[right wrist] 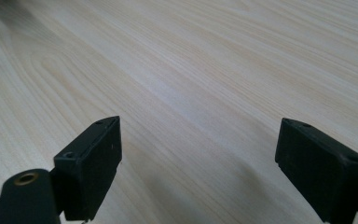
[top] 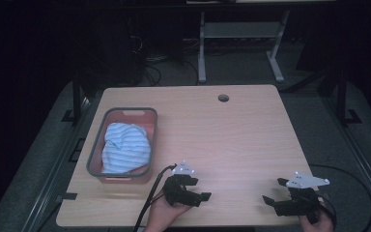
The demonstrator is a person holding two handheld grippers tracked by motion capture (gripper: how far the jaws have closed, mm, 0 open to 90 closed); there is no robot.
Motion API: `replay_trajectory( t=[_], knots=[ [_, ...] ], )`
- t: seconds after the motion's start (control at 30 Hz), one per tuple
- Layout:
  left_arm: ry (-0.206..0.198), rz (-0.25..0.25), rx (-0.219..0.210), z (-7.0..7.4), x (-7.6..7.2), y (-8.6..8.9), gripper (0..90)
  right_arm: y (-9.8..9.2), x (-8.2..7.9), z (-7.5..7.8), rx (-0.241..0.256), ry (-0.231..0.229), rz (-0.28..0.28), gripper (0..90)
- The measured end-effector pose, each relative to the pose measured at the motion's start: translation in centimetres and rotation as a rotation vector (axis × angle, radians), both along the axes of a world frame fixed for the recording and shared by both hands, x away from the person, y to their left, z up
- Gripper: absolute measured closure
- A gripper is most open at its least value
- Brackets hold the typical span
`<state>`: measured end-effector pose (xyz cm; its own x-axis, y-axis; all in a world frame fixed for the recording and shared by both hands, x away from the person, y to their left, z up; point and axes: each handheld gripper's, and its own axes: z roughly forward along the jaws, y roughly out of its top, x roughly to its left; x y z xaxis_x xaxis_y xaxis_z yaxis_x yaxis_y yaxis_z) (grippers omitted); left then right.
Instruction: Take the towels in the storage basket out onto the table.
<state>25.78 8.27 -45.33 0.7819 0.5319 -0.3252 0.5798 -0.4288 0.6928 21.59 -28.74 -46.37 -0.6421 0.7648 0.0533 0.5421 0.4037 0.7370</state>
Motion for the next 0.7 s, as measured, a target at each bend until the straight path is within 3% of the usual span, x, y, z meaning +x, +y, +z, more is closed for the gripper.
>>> replay_trajectory(
  t=[0.3,0.7],
  knots=[
    [-0.001,-0.001,0.007,0.2,0.1,0.0,27.1,0.0,0.1,0.0,0.006,-0.003,0.0,14.0],
    [-0.011,-0.008,-0.01,1.6,0.6,-0.1,25.9,-0.2,-0.1,0.2,0.004,-0.008,-0.013,14.1]
  ],
)
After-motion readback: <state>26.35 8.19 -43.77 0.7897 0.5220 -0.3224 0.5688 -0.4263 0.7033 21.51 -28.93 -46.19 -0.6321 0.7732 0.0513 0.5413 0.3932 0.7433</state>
